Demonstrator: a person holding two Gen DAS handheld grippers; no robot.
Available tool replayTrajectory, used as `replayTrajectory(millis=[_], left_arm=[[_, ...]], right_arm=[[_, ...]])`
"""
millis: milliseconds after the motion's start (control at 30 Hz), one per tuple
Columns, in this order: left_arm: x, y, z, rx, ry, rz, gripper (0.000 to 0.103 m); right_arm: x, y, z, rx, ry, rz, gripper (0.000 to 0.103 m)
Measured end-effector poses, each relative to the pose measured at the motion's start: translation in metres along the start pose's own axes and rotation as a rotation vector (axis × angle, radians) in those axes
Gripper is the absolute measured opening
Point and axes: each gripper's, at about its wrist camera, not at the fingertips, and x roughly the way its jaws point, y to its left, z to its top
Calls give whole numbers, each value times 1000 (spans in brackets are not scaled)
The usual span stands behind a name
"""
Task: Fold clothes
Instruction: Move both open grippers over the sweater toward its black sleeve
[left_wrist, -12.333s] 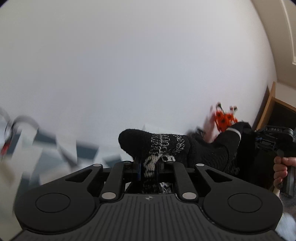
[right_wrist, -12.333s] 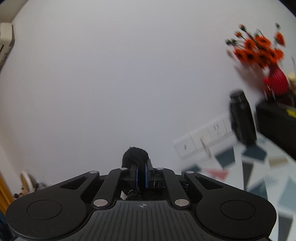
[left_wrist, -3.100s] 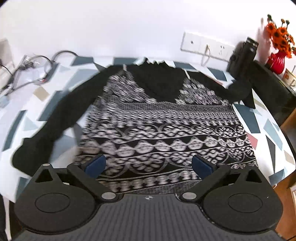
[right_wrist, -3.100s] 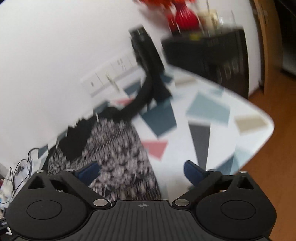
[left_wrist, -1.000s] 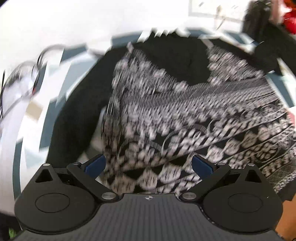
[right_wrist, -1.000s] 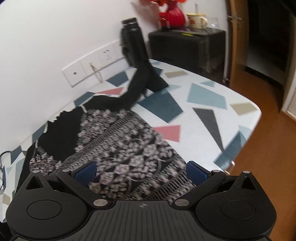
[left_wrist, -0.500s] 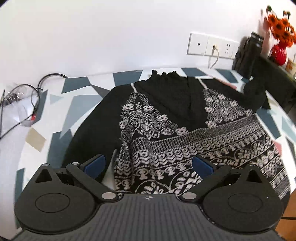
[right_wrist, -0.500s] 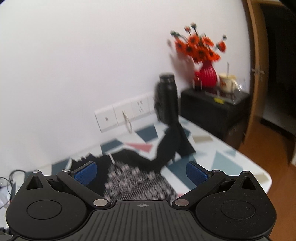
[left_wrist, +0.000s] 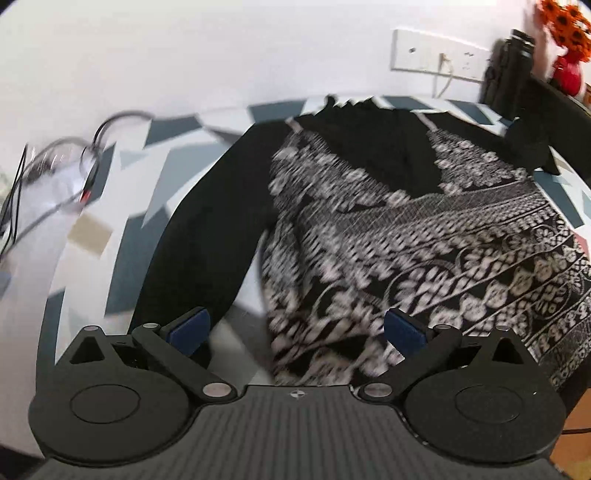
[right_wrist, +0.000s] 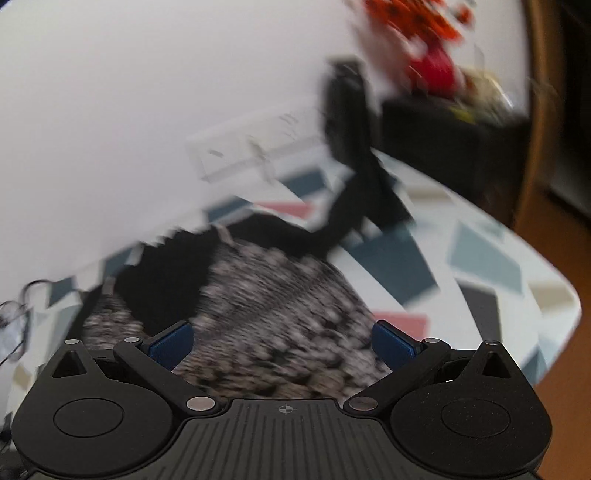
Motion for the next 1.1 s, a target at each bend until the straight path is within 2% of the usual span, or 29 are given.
replayTrajectory(millis=[100,267,367,433,600,667,800,1000,1100], left_arm=[[1,8,5,-51,24,18,102],[5,-3,30,-74,-9,7,102],[18,-25,49,-42,0,-28,102],[29,-43,59,-9,-2,-44,102],[64,-92,80,43,18,-28,102],[80,-113,92,42,34,-40,102],[113,-162,129,103,43,-81,102],[156,-214,154,203,52,18,102],[163,-217,160,197,56,14,103]], right_arm=[[17,-26,16,116,-19,-66,102],[38,-55,39,202,-77,-66,102],[57,-62,50,169,-84,-48,93],[70,-70,58,125,-91,-39,81],[112,-108,78,98,-76,-74,67],[134,-121,85,73,-81,-110,67],[181,-140,95,49,-93,-113,67],[235,-151,107,26,-79,-105,67],[251,-148,110,-12,-90,-69,67]])
